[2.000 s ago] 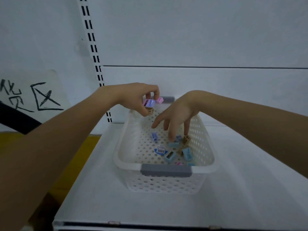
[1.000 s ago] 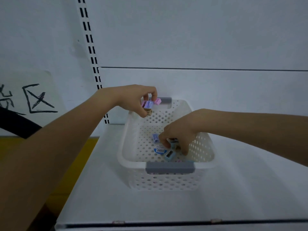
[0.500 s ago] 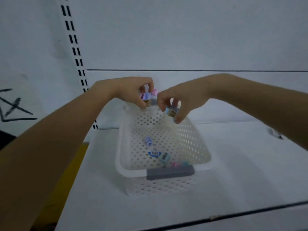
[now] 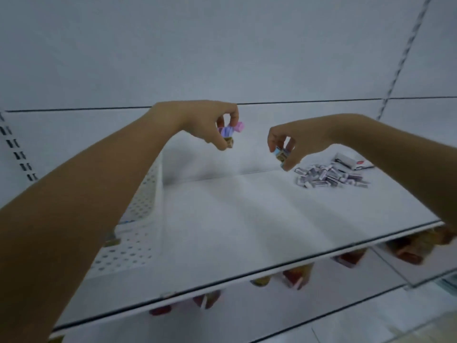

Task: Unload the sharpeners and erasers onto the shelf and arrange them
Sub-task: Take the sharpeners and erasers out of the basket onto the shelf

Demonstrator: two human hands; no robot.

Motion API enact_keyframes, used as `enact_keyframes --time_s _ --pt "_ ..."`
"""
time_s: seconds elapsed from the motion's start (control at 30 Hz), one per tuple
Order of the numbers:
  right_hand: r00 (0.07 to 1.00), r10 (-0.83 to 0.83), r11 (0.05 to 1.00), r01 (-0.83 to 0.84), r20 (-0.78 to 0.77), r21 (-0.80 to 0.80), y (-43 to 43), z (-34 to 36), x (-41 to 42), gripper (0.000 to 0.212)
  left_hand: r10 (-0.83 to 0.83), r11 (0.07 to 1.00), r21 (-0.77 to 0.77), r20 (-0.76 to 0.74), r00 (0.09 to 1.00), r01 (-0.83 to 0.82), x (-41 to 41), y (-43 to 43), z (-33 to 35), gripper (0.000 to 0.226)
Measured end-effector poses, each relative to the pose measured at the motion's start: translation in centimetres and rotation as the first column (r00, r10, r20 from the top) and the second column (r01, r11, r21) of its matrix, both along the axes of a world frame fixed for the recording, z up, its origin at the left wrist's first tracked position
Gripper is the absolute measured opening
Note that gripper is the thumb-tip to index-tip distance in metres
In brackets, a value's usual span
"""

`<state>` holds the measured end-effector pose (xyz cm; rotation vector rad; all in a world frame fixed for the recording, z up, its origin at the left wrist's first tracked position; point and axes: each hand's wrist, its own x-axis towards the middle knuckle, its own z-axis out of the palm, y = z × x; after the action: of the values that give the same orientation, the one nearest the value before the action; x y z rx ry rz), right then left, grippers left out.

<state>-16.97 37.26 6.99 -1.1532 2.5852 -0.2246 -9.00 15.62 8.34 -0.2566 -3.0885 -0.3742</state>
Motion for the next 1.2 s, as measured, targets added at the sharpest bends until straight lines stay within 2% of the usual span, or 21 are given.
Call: enact_keyframes --time_s 0.2,0.4,0.5,0.87,1.07,1.2 --pt "0.984 -0.168 0.984 0.172 0.066 -0.054 15.2 -2.0 -4.2 0.036 -0.109 0.993 -0.044 0.047 0.993 0.112 -6.3 14.3 -2.0 0.036" --pt "0.918 -0.361 0.926 0.374 0.165 -0.054 29.0 -4.2 -7.5 0.035 -0.268 0.956 -0.090 0.127 0.955 0.280 -13.4 27.3 -4.2 0.039" --pt "0.887 -0.430 0.893 0.445 0.170 -0.061 34.2 -4.8 -9.3 0.035 -0.330 0.939 -0.047 0.154 0.931 0.341 -16.6 32.2 -5.6 0.034" --pt "0.845 -0.501 0.856 0.516 0.190 -0.040 42.3 -6.0 -19.1 0.035 -0.430 0.898 -0.024 0.176 0.886 0.440 -30.4 41.7 -7.4 0.036" --pt "0.850 -0.509 0.852 0.520 0.135 -0.061 44.9 -6.3 -25.4 0.042 -0.427 0.900 -0.009 0.192 0.884 0.437 -37.3 44.6 -8.1 0.036" --pt "0.881 -0.460 0.881 0.469 0.107 -0.068 46.2 -6.4 -28.8 0.037 -0.397 0.898 -0.092 0.254 0.882 0.431 -39.9 45.7 -9.0 0.036"
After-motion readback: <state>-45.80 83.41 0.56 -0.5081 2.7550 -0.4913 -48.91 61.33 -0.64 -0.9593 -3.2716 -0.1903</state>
